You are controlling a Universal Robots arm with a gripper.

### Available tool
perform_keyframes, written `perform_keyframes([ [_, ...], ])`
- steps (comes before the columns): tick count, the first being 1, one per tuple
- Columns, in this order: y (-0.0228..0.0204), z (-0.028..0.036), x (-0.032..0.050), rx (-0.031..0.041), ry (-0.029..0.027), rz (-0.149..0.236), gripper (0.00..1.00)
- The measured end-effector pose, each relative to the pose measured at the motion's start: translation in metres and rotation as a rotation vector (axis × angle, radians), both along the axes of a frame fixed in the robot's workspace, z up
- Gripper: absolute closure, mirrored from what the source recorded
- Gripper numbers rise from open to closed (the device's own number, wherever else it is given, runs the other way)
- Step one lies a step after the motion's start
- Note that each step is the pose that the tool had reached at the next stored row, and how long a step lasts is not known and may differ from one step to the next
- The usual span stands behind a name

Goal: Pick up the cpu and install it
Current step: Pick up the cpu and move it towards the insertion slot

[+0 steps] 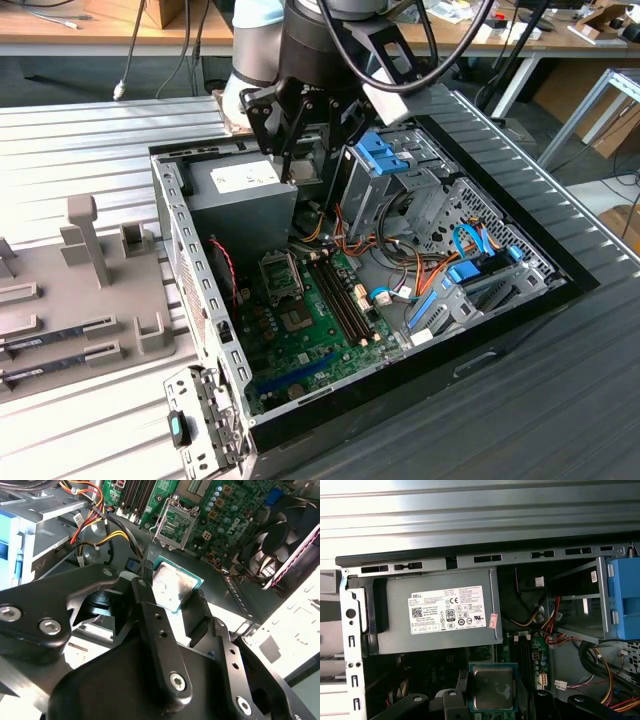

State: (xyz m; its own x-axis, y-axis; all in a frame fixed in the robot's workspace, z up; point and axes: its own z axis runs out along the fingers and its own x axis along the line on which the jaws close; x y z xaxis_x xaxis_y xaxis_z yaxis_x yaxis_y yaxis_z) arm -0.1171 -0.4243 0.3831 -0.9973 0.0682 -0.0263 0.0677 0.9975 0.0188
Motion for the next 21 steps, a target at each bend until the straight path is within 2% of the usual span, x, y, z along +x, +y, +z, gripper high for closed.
perform_keyframes([
  [21, -0.0104, -0.0061, 0.0000, -0.0001, 0.0001, 0.000, 0.53],
])
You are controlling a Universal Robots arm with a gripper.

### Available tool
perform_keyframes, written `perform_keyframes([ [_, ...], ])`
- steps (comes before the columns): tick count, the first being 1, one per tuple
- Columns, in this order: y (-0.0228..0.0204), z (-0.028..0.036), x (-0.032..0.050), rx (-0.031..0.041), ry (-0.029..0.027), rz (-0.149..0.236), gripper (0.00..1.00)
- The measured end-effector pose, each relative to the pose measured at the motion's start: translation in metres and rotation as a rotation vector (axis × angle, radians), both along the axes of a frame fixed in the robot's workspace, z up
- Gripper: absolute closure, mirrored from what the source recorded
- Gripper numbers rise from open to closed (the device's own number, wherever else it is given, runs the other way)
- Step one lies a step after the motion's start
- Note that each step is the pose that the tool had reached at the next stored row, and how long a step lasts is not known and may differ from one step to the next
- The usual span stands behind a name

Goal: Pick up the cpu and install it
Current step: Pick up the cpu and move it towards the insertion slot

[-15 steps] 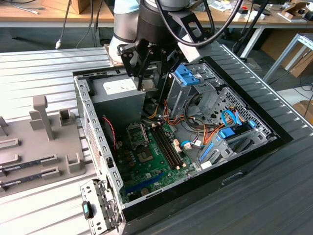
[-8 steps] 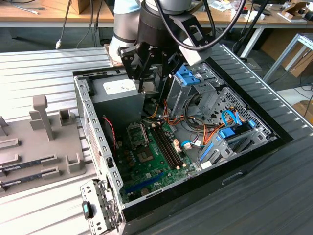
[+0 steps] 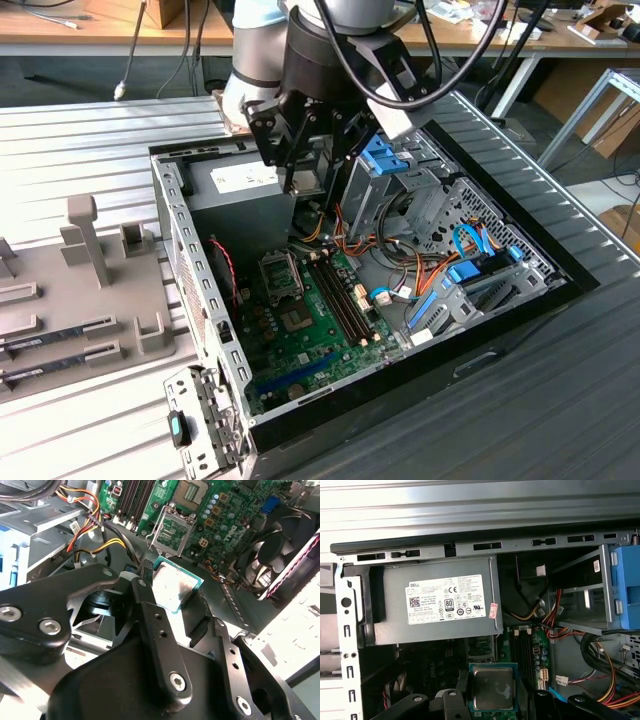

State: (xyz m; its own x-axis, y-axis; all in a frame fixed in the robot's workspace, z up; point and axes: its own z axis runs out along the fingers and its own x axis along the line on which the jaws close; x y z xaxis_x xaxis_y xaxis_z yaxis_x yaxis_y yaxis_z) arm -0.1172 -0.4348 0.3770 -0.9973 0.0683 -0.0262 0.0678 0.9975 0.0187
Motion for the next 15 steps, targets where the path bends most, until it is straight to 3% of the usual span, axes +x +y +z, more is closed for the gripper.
perform_keyframes([
  [15, -0.0055, -0.0061, 0.0000, 0.0001, -0.0001, 0.000, 0.53],
])
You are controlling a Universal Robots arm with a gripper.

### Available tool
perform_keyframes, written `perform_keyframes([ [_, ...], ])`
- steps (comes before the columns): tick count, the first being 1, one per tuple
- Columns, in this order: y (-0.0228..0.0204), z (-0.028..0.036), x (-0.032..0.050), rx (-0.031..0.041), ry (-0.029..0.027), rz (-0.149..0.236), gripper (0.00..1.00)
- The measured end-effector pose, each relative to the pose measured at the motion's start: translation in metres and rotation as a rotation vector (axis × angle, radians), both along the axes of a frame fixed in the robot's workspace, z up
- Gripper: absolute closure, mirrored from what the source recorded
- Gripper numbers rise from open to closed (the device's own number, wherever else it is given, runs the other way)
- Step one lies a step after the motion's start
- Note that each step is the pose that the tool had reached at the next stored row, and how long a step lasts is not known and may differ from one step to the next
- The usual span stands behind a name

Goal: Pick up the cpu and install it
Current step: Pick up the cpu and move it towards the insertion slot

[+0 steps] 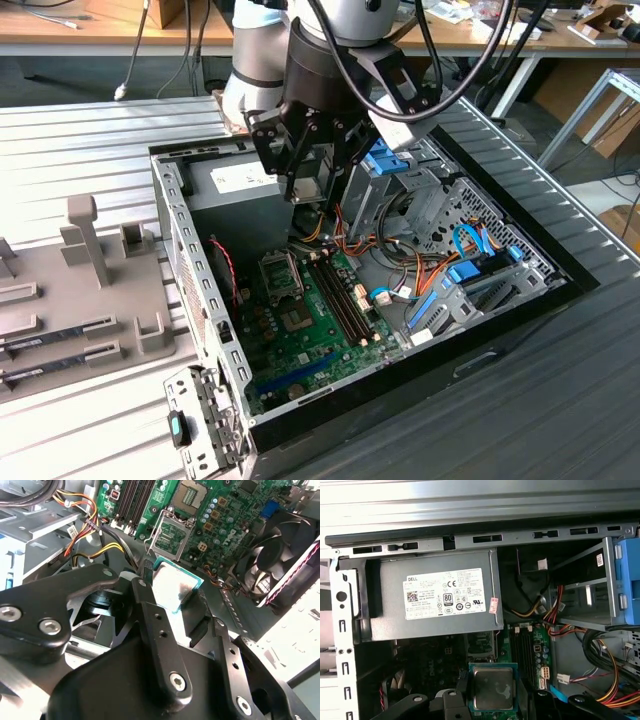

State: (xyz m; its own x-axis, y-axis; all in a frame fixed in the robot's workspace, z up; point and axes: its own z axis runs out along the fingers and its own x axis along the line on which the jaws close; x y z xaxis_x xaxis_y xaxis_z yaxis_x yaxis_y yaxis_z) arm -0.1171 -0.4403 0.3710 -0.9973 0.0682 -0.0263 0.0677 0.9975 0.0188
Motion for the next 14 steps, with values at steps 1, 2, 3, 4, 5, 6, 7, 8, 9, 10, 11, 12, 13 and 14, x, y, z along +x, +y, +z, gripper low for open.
perform_keyframes([
  [1, -0.0002, -0.0003, 0.0000, 0.0000, 0.0000, 0.000, 0.53],
  [2, -0.0007, -0.0007, 0.0000, 0.0000, 0.0000, 0.000, 0.53],
  [3, -0.0010, -0.0010, 0.0000, -0.0002, 0.0001, 0.000, 0.53],
  [4, -0.0012, -0.0013, 0.0000, -0.0001, 0.0001, 0.000, 0.53],
  [5, -0.0014, -0.0017, 0.0000, -0.0001, 0.0001, 0.000, 0.53],
  [6, -0.0016, -0.0019, 0.0000, -0.0001, 0.0001, 0.000, 0.53],
  [7, -0.0019, -0.0023, 0.0000, -0.0001, 0.0000, 0.000, 0.53],
  [8, -0.0020, -0.0026, 0.0000, -0.0001, 0.0000, 0.000, 0.53],
  [9, -0.0022, -0.0029, 0.0000, 0.0000, 0.0000, 0.000, 0.53],
  [10, -0.0023, -0.0032, 0.0000, -0.0001, 0.0001, 0.000, 0.53],
  [11, -0.0024, -0.0036, 0.0000, 0.0000, 0.0000, 0.000, 0.53],
  [12, -0.0025, -0.0039, 0.0000, -0.0001, 0.0001, 0.000, 0.53],
  [13, -0.0026, -0.0045, 0.0000, 0.0000, 0.0000, 0.000, 0.53],
  [14, -0.0027, -0.0049, 0.0000, 0.0000, 0.0000, 0.000, 0.53],
])
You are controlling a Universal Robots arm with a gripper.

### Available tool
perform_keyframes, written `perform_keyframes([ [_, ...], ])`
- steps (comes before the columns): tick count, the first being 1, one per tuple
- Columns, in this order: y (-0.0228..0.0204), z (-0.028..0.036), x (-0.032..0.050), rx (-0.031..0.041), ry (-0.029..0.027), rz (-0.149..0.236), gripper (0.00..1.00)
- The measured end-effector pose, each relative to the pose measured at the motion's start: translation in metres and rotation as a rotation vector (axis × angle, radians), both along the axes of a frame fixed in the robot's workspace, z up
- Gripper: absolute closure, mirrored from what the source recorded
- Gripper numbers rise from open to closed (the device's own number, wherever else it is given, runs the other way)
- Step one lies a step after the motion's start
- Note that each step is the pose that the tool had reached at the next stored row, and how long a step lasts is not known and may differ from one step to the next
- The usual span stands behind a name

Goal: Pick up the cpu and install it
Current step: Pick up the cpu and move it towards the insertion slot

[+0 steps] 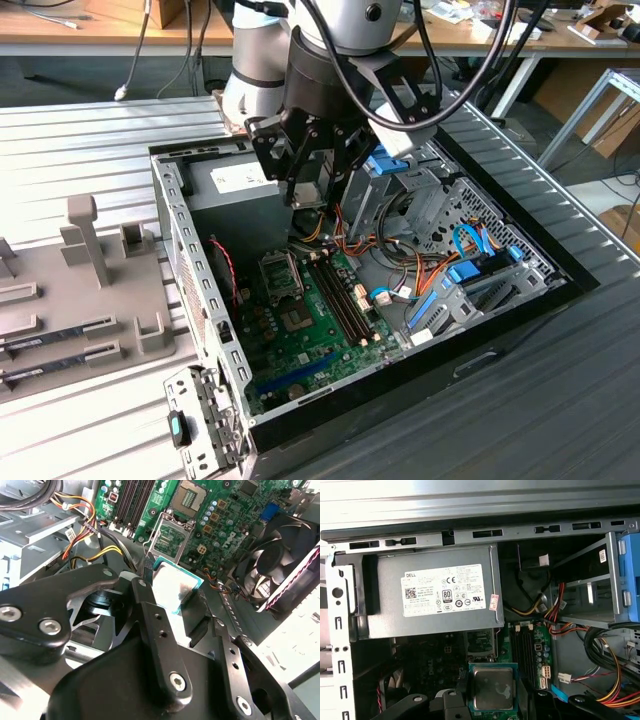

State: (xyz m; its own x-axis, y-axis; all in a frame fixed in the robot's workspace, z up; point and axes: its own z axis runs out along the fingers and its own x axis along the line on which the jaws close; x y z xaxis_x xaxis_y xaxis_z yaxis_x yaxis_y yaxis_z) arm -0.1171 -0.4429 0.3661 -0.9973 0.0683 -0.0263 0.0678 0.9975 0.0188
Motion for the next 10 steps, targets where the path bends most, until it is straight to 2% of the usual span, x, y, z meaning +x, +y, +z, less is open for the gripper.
perform_keyframes([
  [10, -0.0004, -0.0055, 0.0000, -0.0001, 0.0001, 0.000, 0.53],
])
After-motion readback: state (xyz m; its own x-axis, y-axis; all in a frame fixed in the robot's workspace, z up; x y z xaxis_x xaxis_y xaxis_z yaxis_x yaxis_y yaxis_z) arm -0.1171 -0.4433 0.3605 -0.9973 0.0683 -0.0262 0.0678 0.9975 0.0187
